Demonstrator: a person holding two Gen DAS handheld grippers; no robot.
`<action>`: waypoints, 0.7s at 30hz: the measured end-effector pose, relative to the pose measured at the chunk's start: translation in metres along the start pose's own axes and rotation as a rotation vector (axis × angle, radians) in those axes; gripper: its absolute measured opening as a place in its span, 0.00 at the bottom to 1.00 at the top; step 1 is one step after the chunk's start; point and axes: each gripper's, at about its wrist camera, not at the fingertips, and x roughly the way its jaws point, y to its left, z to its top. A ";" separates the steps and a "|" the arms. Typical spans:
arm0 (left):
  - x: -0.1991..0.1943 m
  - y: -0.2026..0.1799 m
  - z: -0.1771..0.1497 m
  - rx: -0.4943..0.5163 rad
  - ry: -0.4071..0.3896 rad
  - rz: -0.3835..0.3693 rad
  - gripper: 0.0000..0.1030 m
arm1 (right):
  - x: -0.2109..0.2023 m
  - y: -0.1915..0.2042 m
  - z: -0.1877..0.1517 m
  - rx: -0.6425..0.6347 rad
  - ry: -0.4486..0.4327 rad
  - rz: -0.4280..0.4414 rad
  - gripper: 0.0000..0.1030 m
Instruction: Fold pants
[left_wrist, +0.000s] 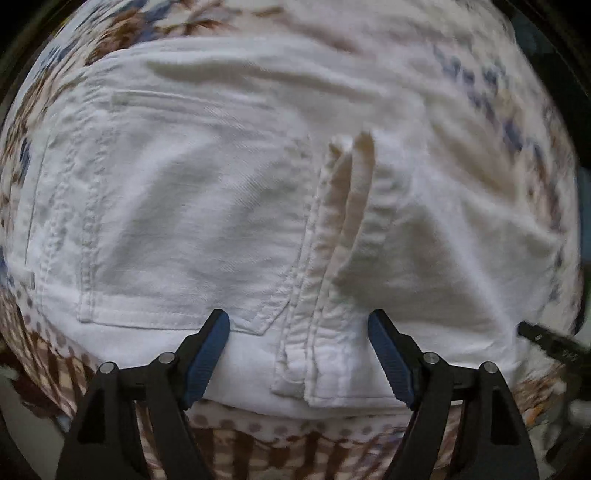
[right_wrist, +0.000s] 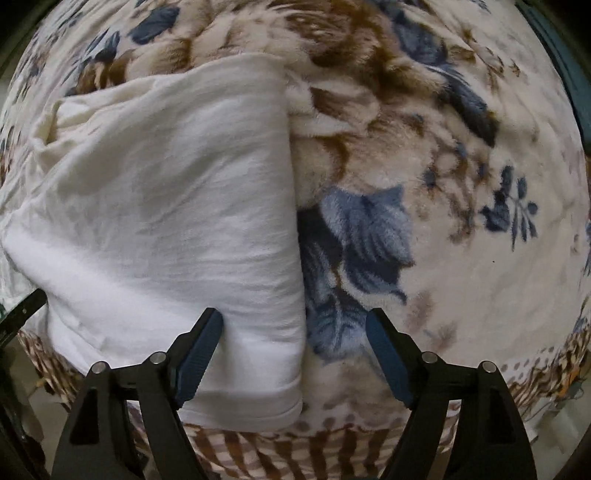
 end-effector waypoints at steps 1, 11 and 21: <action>-0.010 0.007 -0.002 -0.039 -0.031 -0.041 0.74 | -0.008 -0.001 0.002 0.003 -0.018 -0.001 0.79; -0.049 0.126 -0.049 -0.484 -0.192 -0.156 0.79 | -0.079 0.030 0.026 0.009 -0.212 0.198 0.54; -0.045 0.159 -0.060 -0.569 -0.194 -0.097 0.79 | -0.046 0.190 0.104 -0.450 -0.119 0.065 0.49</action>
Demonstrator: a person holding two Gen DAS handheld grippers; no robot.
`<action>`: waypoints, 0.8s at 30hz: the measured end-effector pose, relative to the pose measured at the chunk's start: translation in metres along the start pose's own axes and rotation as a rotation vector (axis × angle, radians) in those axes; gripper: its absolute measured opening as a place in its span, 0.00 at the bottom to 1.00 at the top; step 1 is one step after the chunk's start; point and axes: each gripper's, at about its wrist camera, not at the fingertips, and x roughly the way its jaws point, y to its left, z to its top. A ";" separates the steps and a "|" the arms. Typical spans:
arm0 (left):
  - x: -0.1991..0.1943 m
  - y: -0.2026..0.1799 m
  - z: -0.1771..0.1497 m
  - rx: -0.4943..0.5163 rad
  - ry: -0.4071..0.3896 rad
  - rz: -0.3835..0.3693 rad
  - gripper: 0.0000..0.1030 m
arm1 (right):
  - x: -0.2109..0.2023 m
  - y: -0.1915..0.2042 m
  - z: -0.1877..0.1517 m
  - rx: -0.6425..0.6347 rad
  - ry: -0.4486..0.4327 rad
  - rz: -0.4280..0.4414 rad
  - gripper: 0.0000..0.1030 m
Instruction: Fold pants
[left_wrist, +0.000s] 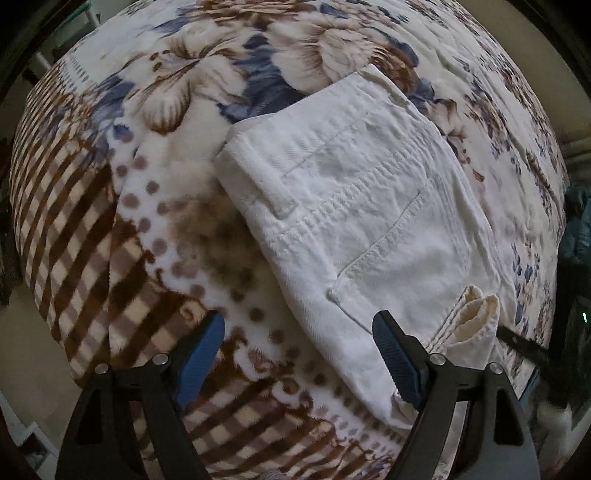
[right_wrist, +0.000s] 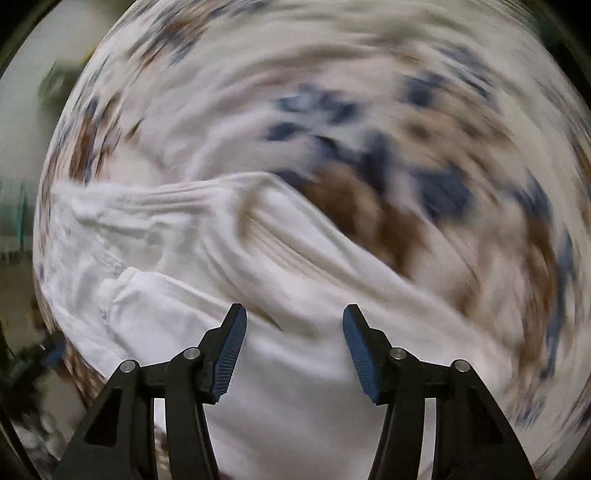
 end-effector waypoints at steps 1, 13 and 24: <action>0.001 0.000 0.000 0.005 0.004 0.001 0.79 | 0.007 0.007 0.008 -0.058 0.014 -0.061 0.24; 0.013 0.015 0.004 -0.049 0.053 -0.037 0.79 | 0.010 -0.051 0.028 0.251 0.048 0.236 0.15; 0.007 -0.004 0.016 -0.021 0.024 -0.005 0.79 | 0.040 -0.032 0.069 0.224 0.119 0.569 0.59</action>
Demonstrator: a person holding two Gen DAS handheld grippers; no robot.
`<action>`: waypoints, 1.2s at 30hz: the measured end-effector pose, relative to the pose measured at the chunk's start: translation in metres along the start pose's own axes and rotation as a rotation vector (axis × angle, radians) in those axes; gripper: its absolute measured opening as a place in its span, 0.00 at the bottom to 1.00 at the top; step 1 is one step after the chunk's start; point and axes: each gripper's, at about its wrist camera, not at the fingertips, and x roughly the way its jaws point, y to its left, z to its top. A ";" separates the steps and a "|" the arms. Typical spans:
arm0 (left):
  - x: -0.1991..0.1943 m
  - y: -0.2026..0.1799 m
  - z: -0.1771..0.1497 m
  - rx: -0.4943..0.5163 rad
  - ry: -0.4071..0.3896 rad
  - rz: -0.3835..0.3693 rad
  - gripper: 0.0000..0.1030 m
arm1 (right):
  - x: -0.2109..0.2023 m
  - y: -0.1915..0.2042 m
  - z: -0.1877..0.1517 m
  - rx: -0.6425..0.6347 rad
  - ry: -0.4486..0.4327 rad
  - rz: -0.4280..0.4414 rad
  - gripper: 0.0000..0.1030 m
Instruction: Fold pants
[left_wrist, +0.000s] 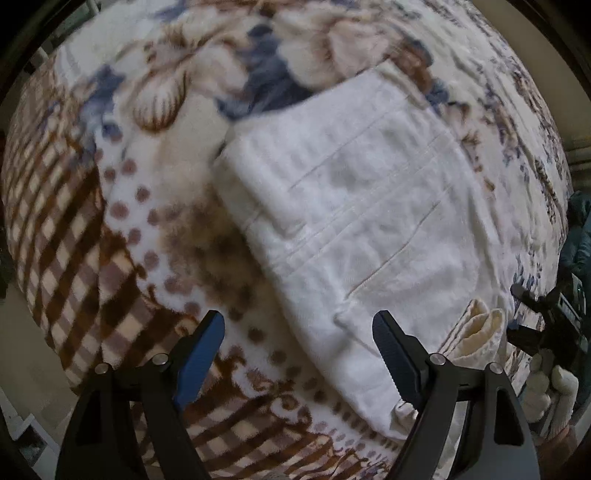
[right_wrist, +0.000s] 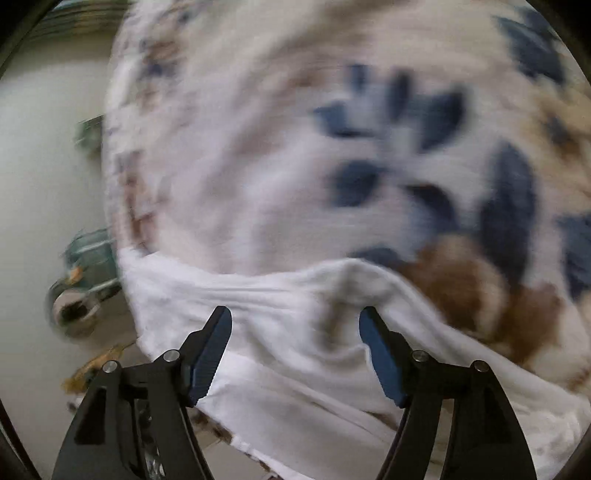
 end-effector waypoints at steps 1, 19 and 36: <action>-0.004 -0.007 0.001 0.020 -0.009 0.001 0.79 | 0.000 0.003 -0.006 -0.023 0.024 0.072 0.52; 0.019 -0.098 0.022 0.207 0.026 0.016 0.79 | -0.039 -0.072 0.010 0.189 -0.077 0.136 0.15; 0.009 0.039 -0.009 -0.273 -0.035 -0.134 0.79 | -0.059 -0.029 -0.051 0.205 -0.115 -0.200 0.43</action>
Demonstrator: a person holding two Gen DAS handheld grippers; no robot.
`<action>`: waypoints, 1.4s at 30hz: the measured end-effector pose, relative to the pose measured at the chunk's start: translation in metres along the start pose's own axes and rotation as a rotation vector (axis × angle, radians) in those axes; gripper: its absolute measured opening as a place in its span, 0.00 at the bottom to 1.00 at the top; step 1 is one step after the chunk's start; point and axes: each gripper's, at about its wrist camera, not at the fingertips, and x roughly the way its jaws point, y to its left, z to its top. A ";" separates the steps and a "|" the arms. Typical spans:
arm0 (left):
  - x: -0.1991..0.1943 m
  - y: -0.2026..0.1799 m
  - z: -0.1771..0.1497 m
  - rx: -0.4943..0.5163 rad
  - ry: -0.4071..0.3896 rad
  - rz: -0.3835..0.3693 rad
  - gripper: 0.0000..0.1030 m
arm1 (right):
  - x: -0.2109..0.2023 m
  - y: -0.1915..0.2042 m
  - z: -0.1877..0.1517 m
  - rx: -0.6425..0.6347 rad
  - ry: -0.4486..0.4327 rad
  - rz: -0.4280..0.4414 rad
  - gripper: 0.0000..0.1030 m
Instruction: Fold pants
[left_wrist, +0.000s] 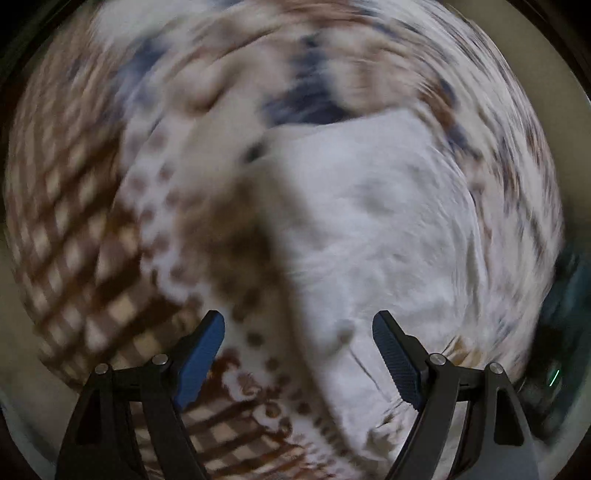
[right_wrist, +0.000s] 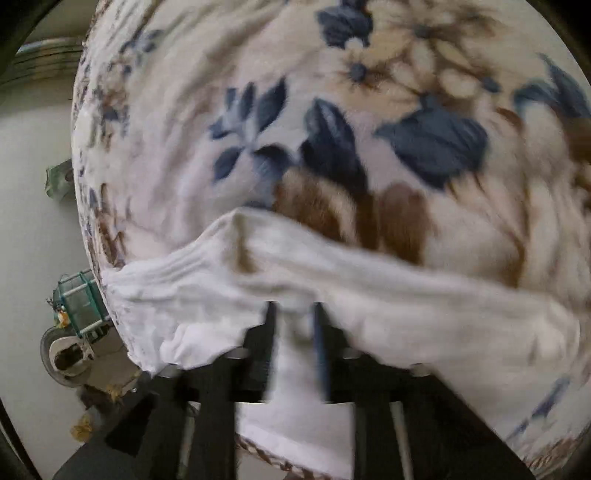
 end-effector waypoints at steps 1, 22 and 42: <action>0.002 0.013 0.000 -0.063 0.004 -0.035 0.79 | -0.008 0.008 -0.012 -0.022 -0.043 -0.066 0.57; 0.037 -0.002 0.094 0.039 -0.111 -0.179 0.65 | 0.018 0.058 -0.125 -0.083 -0.095 -0.328 0.61; -0.061 -0.098 0.003 0.434 -0.260 -0.318 0.11 | -0.001 0.023 -0.126 -0.006 -0.184 -0.350 0.61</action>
